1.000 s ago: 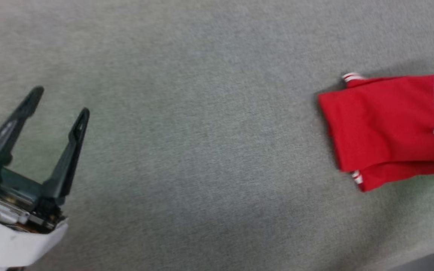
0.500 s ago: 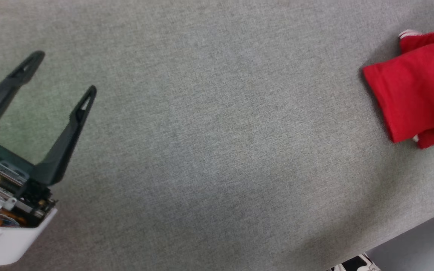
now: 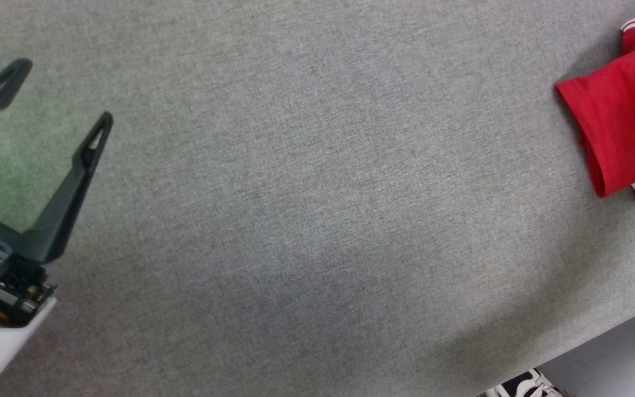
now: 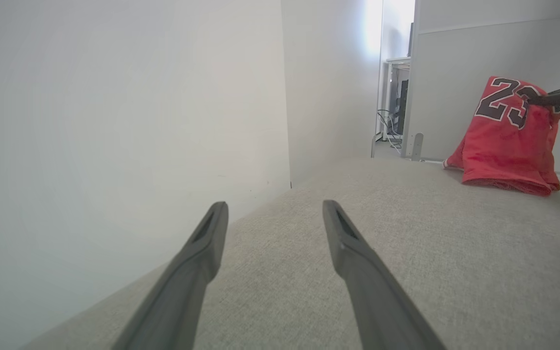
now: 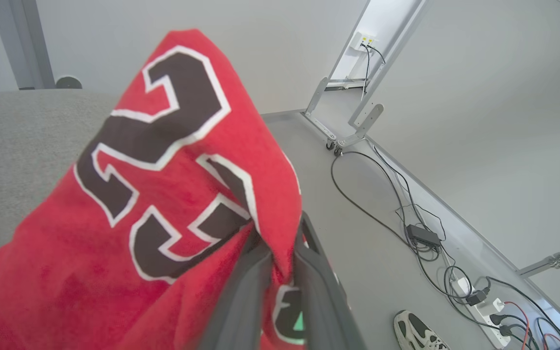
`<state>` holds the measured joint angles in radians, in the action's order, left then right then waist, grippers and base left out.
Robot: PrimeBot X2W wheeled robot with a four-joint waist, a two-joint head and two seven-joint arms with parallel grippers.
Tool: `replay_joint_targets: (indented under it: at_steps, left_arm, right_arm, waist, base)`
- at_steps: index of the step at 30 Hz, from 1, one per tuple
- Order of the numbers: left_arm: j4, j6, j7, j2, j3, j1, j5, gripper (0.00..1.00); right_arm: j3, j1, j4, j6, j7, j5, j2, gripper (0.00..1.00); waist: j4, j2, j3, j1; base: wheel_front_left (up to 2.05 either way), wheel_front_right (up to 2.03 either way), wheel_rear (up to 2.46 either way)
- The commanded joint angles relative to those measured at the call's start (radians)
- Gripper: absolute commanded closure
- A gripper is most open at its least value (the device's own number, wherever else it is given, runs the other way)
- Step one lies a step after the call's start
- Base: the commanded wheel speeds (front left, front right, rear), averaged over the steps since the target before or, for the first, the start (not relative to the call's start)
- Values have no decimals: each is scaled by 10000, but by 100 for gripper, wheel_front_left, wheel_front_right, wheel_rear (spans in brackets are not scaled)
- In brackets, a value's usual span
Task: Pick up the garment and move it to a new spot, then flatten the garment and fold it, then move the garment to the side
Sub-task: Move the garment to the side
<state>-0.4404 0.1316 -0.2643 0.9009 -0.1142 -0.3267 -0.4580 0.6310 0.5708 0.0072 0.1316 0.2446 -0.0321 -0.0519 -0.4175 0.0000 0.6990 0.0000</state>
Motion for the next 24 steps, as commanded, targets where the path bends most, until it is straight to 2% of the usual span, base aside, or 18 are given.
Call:
replay_joint_targets:
  at_steps: [1,2,3,4,17,24]
  left_arm:
    - [27,-20,12,43,69,88,-55,0]
    - [53,-21,12,58,92,126,-74,0]
    - [59,-20,12,76,118,153,-84,0]
    - [65,-20,12,84,137,175,-94,0]
    - [421,-20,12,-131,180,191,-194,0]
    - [1352,-21,12,-1051,-41,369,-169,0]
  right_arm:
    - [58,175,148,-20,-154,-111,23,68]
    - [59,190,218,-20,-231,-210,23,52]
    - [61,211,313,-20,-287,-231,23,16]
    - [63,254,407,-20,-345,-247,25,0]
    - [-281,447,1200,-20,-527,-765,23,0]
    - [-1235,122,1597,-20,-863,-705,26,0]
  waist:
    - [11,0,38,0]
    - [14,0,53,0]
    - [16,0,66,0]
    - [20,0,75,0]
    - [282,0,-170,0]
    - [864,0,-966,0]
  base:
    - [0,0,0]
    - [0,0,0]
    - [0,0,0]
    - [0,0,0]
    - [0,0,0]
    - [0,0,0]
